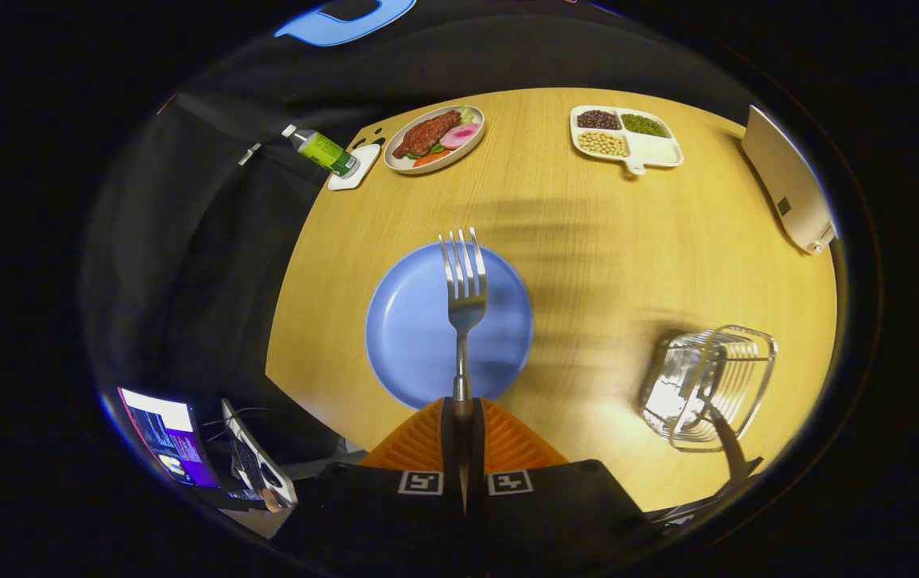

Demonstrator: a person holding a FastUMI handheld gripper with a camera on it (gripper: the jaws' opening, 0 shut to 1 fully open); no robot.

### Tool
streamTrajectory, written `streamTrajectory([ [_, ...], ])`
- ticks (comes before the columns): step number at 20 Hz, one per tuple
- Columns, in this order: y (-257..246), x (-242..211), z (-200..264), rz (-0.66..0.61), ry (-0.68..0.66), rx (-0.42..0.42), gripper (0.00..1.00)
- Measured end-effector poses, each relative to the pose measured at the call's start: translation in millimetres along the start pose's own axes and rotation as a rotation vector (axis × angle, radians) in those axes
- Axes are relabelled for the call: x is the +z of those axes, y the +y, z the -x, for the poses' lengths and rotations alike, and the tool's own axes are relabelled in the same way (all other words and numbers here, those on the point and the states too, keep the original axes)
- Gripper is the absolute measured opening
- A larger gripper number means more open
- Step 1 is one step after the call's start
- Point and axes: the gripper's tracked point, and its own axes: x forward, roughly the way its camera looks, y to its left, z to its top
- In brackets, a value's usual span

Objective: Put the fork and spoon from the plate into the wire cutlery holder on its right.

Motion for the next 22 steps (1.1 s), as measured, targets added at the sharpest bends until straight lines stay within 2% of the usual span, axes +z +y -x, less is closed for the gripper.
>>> streamTrajectory([
  [6, -65, -24, 78, 0.100, 0.125, -0.099, 0.05],
  [10, -108, -23, 111, 0.145, 0.227, -0.165, 0.05],
  [16, -158, -20, 118, 0.219, 0.439, -0.236, 0.06],
  [22, -168, -26, 100, 0.270, 0.606, -0.230, 0.06],
])
